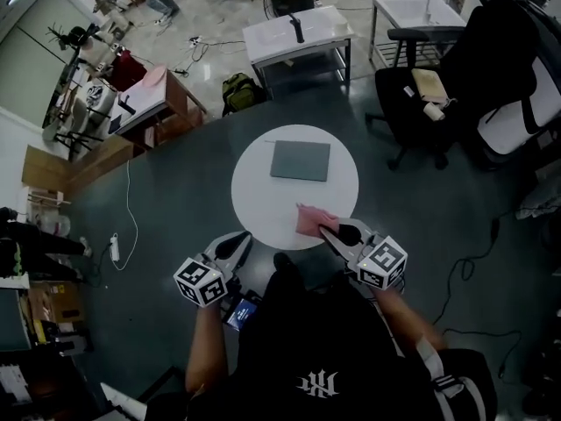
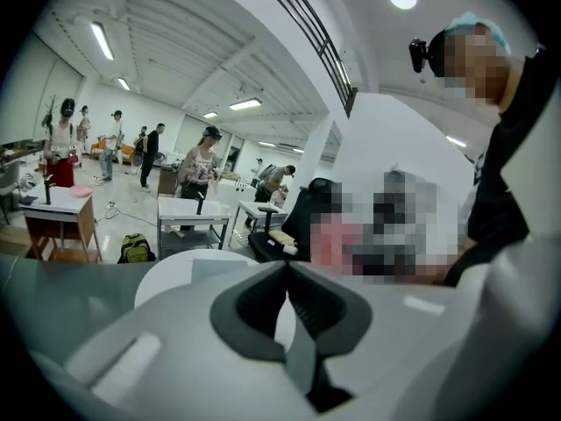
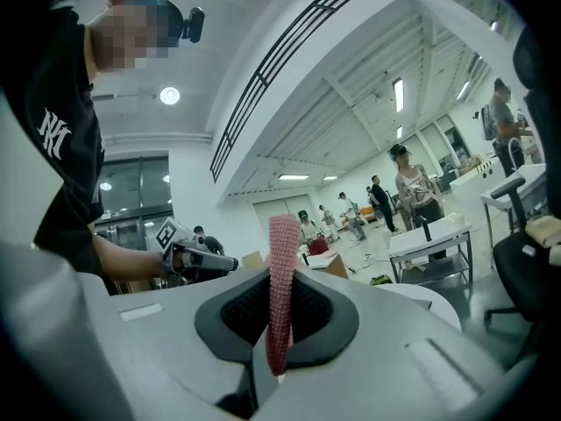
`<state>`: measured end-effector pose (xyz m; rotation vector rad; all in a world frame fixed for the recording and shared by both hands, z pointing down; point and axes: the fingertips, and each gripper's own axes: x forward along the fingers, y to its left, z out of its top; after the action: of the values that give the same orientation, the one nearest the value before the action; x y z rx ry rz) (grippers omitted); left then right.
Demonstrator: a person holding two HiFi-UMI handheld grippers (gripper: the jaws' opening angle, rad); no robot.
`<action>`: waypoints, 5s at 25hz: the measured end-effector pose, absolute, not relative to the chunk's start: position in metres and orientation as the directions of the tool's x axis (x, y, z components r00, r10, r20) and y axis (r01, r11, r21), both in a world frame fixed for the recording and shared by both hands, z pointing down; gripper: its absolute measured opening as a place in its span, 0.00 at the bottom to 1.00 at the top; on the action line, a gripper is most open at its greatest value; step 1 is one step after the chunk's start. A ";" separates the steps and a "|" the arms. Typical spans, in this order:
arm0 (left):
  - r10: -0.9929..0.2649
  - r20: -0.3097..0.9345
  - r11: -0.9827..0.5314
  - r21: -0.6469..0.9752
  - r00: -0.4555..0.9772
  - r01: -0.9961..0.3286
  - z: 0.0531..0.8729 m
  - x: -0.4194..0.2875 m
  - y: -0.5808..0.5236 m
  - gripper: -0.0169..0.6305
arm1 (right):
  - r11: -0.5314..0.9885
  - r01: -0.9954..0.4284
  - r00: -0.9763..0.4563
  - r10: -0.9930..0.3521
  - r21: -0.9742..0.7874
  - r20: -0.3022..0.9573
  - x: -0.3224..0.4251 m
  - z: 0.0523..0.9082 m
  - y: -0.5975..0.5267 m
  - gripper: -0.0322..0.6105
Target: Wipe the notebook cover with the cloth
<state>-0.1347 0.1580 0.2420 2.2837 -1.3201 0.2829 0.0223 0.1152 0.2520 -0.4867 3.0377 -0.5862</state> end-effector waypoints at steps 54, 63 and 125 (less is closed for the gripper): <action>-0.271 0.733 -0.276 0.562 0.624 -0.780 0.600 -0.232 -0.126 0.15 | 0.763 -0.626 -0.728 -0.497 -0.161 0.472 -0.172 0.524 -0.198 0.06; -0.235 0.737 -0.265 0.578 0.633 -0.772 0.611 -0.228 -0.128 0.13 | 0.818 -0.575 -0.651 -0.458 0.002 0.606 -0.210 0.563 -0.223 0.06; -0.258 0.755 -0.260 0.546 0.603 -0.796 0.612 -0.229 -0.129 0.14 | 0.806 -0.543 -0.499 -0.537 0.237 0.680 -0.105 0.550 -0.206 0.06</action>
<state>-0.2291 -0.1290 0.6119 1.8078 -0.8567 0.6583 -0.1046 -0.2063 0.5497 -1.3365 3.7125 -0.0174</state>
